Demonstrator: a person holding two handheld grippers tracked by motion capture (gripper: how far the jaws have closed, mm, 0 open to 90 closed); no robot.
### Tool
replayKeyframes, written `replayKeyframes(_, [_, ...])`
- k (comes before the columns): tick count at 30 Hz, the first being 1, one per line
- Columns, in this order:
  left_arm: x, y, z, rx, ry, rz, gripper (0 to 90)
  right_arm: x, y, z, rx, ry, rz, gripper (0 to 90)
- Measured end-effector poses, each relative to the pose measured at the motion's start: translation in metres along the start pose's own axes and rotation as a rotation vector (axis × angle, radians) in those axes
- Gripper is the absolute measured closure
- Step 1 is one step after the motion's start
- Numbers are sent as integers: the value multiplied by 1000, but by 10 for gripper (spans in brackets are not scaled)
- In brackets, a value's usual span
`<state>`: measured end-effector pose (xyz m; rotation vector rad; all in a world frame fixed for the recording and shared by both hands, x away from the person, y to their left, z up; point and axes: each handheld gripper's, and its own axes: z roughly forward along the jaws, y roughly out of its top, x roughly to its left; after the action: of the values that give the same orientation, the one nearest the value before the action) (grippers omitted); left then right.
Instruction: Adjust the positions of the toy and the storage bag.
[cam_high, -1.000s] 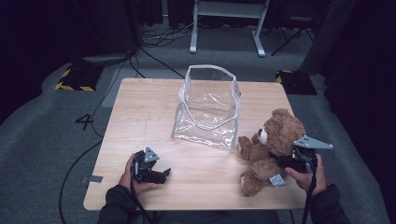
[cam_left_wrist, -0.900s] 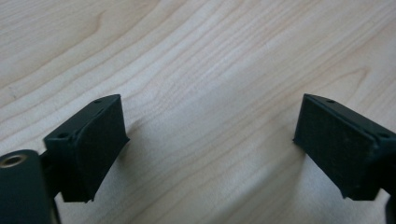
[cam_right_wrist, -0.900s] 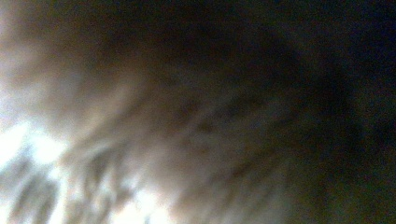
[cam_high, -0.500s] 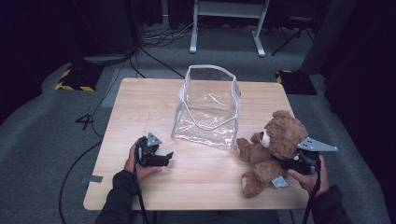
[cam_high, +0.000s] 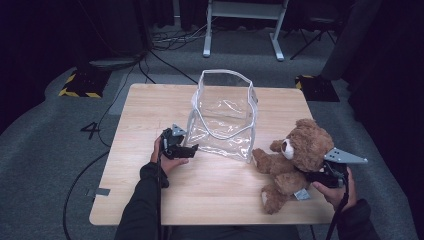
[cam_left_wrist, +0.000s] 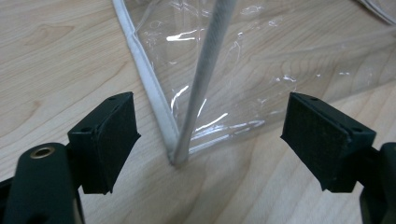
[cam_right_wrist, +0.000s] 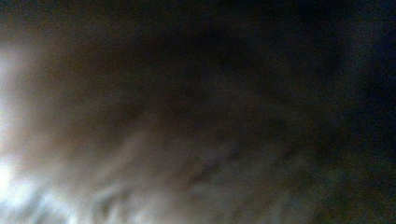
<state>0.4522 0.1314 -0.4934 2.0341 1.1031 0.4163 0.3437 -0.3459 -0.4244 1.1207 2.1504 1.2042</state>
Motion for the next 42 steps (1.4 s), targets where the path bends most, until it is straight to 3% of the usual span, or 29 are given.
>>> replayKeyframes(3, [0,2,4,-6,13,23,237,0,0,-1,-2,-3,-7,448])
replayKeyframes(4, [-3,3,8,5,-11,35,294,-1,0,-2,-2,-6,-3,448])
replayKeyframes(6, [-8,4,13,22,-7,73,377,-3,-1,-3,-1,-7,-4,450])
replayKeyframes(7, [-8,4,13,22,-7,73,413,-3,-1,-3,-1,-7,-4,450])
replayKeyframes(8, [-14,6,16,40,20,97,483,-6,-2,-6,-1,-15,-4,460])
replayKeyframes(10, [-13,6,14,21,-14,114,637,-8,-3,-8,-3,-16,-7,466])
replayKeyframes(11, [-13,7,13,23,-8,139,695,-9,-4,-10,-3,-17,-9,468])
replayKeyframes(13, [-18,8,14,31,11,158,737,-11,-5,-13,-6,-22,-7,469])
replayKeyframes(15, [-19,9,14,37,4,158,782,-13,-6,-15,-5,-27,-2,470])
replayKeyframes(16, [-21,9,14,30,-43,162,820,-18,-8,-19,-8,-36,3,472])
replayKeyframes(19, [-27,8,12,42,-78,171,851,-20,-9,-22,-11,-43,7,474])
replayKeyframes(20, [-30,7,8,42,-116,176,858,-24,-11,-26,-15,-50,11,477])
replayKeyframes(21, [-30,6,6,38,-126,181,863,-25,-11,-27,-14,-52,8,477])
replayKeyframes(28, [-40,-20,-26,28,-227,208,867,-31,-15,-33,-22,-56,18,479])
replayKeyframes(30, [-41,-25,-31,25,-237,222,867,-31,-15,-33,-23,-59,16,480])
replayKeyframes(32, [-43,-36,-42,31,-282,225,868,-32,-15,-35,-26,-65,19,481])
replayKeyframes(36, [-46,-50,-51,51,-312,231,862,-33,-15,-35,-31,-66,20,484])
replayKeyframes(37, [-48,-53,-54,45,-257,214,707,-33,-15,-35,-32,-65,18,485])
replayKeyframes(39, [-45,-56,-57,50,-233,164,468,-33,-15,-33,-33,-64,18,484])
replayKeyframes(40, [-45,-56,-57,50,-233,164,370,-33,-15,-33,-33,-63,19,483])
replayKeyframes(41, [-44,-57,-59,48,-212,153,370,-33,-15,-33,-33,-63,19,483])
replayKeyframes(42, [-39,-59,-63,38,-182,128,300,-33,-15,-32,-30,-58,20,480])
